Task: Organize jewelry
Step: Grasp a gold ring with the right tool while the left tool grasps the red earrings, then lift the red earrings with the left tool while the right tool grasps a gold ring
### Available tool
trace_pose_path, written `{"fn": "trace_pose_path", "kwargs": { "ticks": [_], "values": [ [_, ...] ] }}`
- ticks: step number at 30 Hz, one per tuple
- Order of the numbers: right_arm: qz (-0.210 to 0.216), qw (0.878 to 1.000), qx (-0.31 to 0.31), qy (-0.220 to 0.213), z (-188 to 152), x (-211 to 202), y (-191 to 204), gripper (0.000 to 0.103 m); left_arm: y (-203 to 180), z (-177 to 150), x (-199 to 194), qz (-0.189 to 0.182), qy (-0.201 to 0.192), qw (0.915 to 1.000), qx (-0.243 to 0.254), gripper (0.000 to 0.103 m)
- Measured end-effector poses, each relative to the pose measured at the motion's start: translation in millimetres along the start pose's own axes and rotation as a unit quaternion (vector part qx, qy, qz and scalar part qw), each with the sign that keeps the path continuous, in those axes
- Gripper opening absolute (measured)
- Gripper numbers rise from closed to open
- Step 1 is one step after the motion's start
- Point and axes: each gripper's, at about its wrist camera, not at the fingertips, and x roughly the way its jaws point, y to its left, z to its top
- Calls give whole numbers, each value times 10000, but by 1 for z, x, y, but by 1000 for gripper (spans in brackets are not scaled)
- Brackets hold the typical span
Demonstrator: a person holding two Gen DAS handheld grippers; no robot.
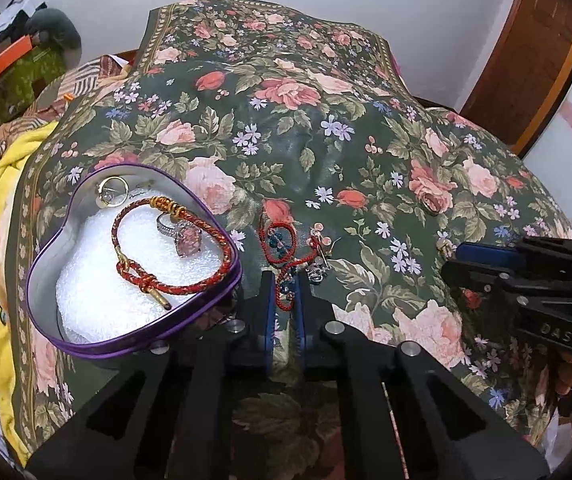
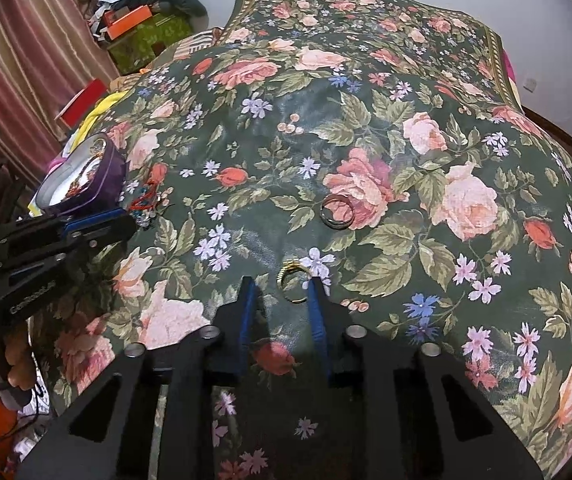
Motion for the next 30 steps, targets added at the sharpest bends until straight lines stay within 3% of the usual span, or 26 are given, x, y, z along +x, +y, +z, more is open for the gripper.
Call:
{"fn": "trace_pose_path", "kwargs": {
  "ticks": [2,7,24,28,30],
  "values": [
    [-26,10000,41,-3,1,1,-1,12,-1,-1,-1,11,-8,10000,-6,7],
    [-5,10000,92,-19,1,-1,-2,6,-6,-2,-8,27,-73,10000,22,7],
    [-38,9968,-6,-803,16,-54,12,5,-4,18,-86,7,-1032,9946,-94,7],
    [27,9972,29,-753,15,-56,10,6,-5,18,-103,-13,-1219,9925,-102,7],
    [189,9985,96,-509,13,-50,5,8,-4,17,-108,-5,-1258,9920,-115,7]
  ]
}}
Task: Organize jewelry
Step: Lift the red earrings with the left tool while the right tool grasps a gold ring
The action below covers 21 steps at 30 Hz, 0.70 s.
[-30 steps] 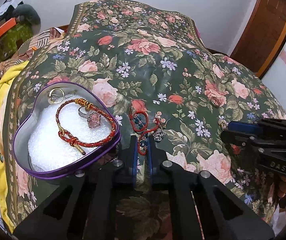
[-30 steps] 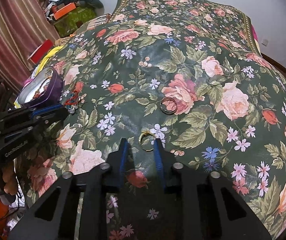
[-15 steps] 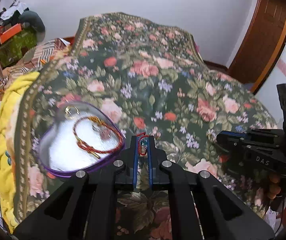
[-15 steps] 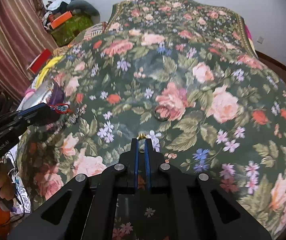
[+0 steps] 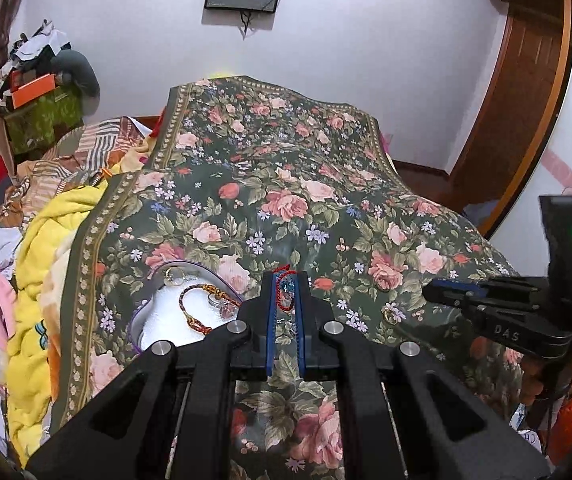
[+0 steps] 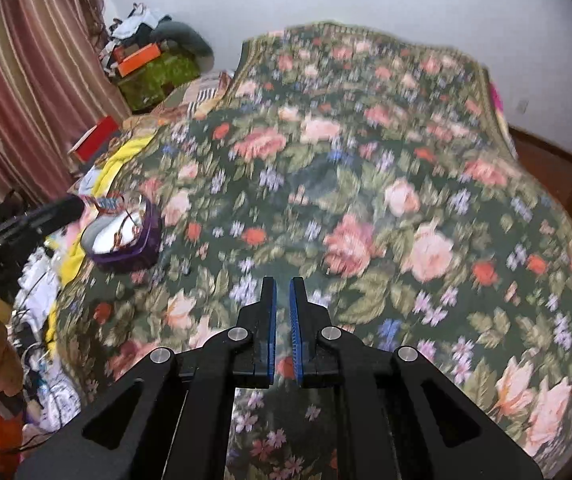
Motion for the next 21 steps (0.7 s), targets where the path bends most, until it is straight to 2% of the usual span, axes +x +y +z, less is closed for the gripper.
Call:
{"fn": "trace_pose_path", "kwargs": {
  "ticks": [4,5,15,18,19,21],
  "values": [
    [-30,9996,79,278,-9,10,-5,34,2,-3,1,30,56,10000,-22,7],
    [-91,9995,58,296,-10,11,-5,36,3,-4,2,31,87,10000,-38,7],
    [-577,9956,-320,661,-8,49,-3,36,6,-10,13,3,211,9997,-87,7],
    [-759,9936,-584,606,-10,58,6,29,8,-10,16,12,236,9997,-118,7],
    [-681,9941,-583,617,-9,58,7,18,9,-10,17,13,242,9996,-126,7],
    [-618,9950,-507,605,-8,58,6,17,11,-11,19,18,261,9995,-155,7]
  ]
}}
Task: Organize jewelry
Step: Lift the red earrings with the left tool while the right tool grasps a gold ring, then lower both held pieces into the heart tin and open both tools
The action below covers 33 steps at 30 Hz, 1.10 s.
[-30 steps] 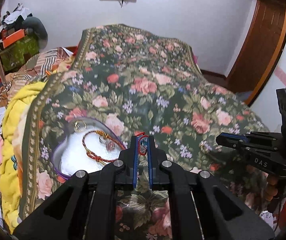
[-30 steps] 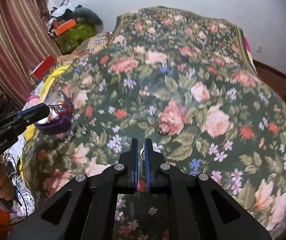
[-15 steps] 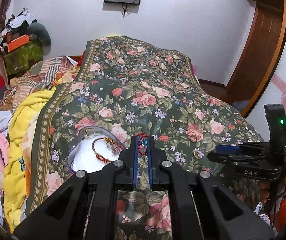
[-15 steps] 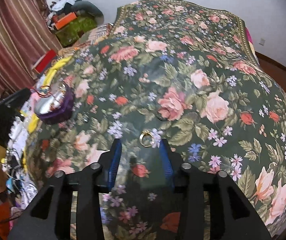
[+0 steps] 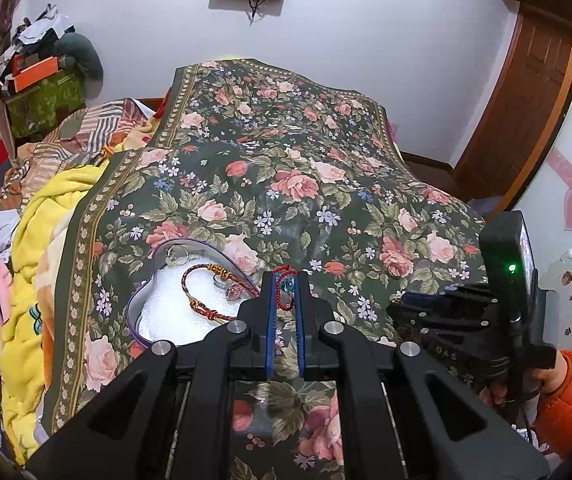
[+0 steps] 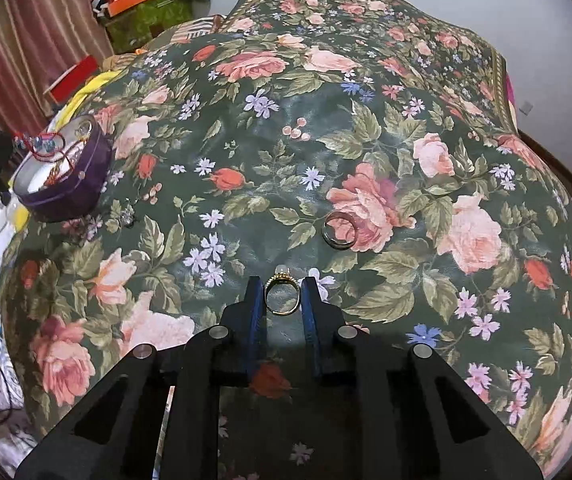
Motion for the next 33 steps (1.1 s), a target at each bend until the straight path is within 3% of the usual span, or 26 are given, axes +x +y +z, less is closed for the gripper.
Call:
{"fn": "trace_pose_path", "kwargs": {
  "ticks": [11,22,33],
  "values": [
    [214,9992,151,-294,7,-23,8,17,7,6,-11,23,-150,9998,-84,7],
    [572,9910,-235,-1186,41,-75,55,17,27,19,-54,258,-675,9972,-184,7],
    [945,9828,-560,-1483,60,-89,100,17,55,22,-76,466,-928,9940,-340,7]
  ]
}}
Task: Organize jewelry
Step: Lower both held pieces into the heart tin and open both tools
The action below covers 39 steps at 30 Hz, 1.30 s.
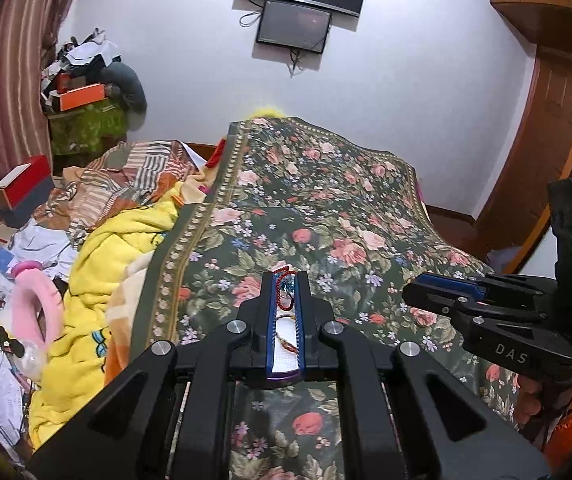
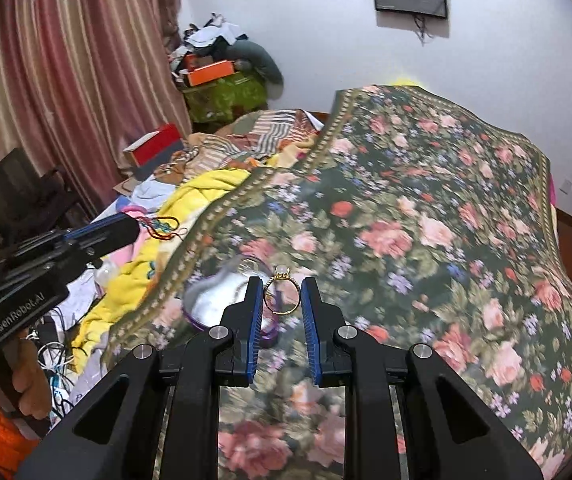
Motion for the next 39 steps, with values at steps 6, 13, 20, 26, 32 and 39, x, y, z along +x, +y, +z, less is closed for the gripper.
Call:
{"fn": "trace_pose_path", "kwargs": {
  "ticks": [6,13,20,26,32,39],
  "values": [
    [159,9998,-122,77,5,14,17,17,9,0,2,17,0,10000,-17,7],
    [260,9986,-312,348,3,41,29,17,12,-3,18,-89,161,9998,27,7],
    [307,9969,-388,607,-1,65,30,17,16,-8,43,-236,414,9989,-25,7],
    [350,9958,-386,756,-3,78,26,17,17,-14,64,-324,660,9973,-69,7],
    [397,9950,-425,813,-6,85,24,17,16,-16,76,-396,797,9960,-76,7],
    [385,9945,-532,811,-10,88,26,18,15,-17,79,-385,859,9956,-47,7]
  ]
}}
